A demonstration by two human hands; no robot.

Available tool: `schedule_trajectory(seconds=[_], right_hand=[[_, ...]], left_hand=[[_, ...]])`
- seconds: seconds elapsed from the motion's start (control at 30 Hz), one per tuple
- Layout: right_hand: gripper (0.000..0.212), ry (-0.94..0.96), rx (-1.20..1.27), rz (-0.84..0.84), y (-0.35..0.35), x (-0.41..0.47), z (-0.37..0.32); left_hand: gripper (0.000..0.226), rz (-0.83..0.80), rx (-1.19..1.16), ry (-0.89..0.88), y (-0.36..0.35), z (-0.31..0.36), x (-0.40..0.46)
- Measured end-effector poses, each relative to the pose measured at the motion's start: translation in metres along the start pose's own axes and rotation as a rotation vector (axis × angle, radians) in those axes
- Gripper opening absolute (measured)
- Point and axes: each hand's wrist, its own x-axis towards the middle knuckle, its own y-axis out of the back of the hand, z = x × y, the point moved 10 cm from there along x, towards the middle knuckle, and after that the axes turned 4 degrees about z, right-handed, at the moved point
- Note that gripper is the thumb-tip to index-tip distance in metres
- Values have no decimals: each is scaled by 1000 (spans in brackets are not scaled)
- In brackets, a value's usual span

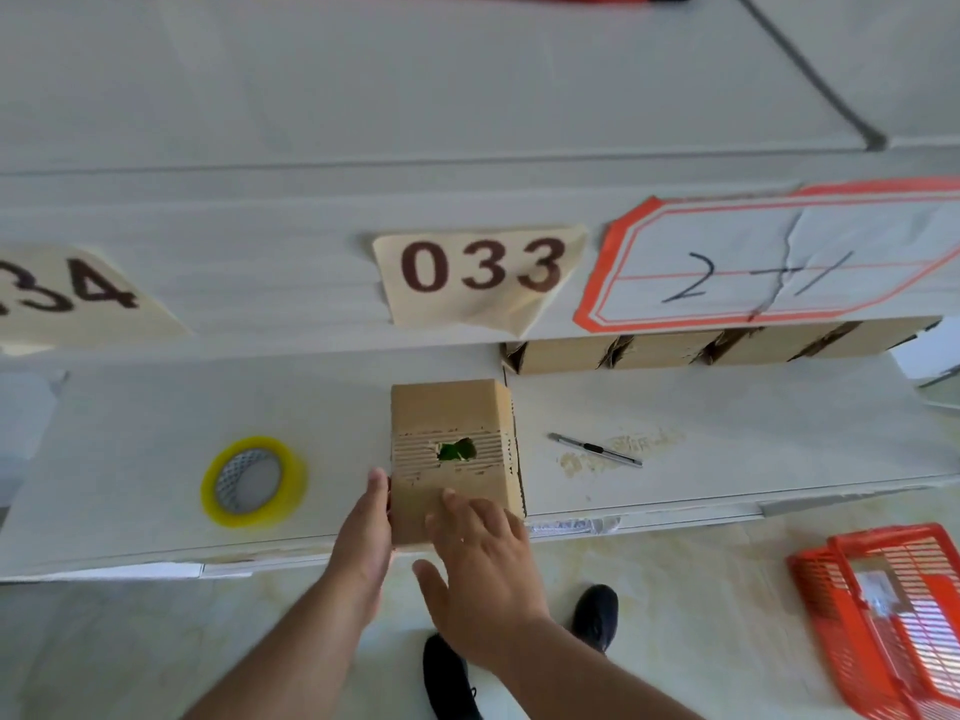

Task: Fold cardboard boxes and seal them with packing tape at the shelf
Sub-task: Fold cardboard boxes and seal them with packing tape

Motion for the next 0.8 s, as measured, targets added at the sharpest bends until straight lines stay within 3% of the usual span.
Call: schedule_trajectory(seconds=[0.07,0.17,0.23,0.27,0.33,0.4,0.8], right_hand=[[46,-30,63,37,6,5,9],[63,-363,168,157,26,2,67],[70,-569,354,-6,10,-2,101],[61,-609,453,-74,3,-3,109],[39,-614,529,-114,-3,-3,118],[30,-601,520,-74,-1,-5,124],[18,-640,592,-34,1,-12,138]], left_hand=[[32,-37,196,-137,-5,13,-5],[23,-1,315,-196,-11,18,-9],[23,-11,285,-181,-21,13,-11],[23,-30,275,-179,-28,9,-13],[21,-42,261,-178,-38,6,-17],[22,-47,258,-182,-41,4,-17],[48,-142,469,-175,-33,10,-12]])
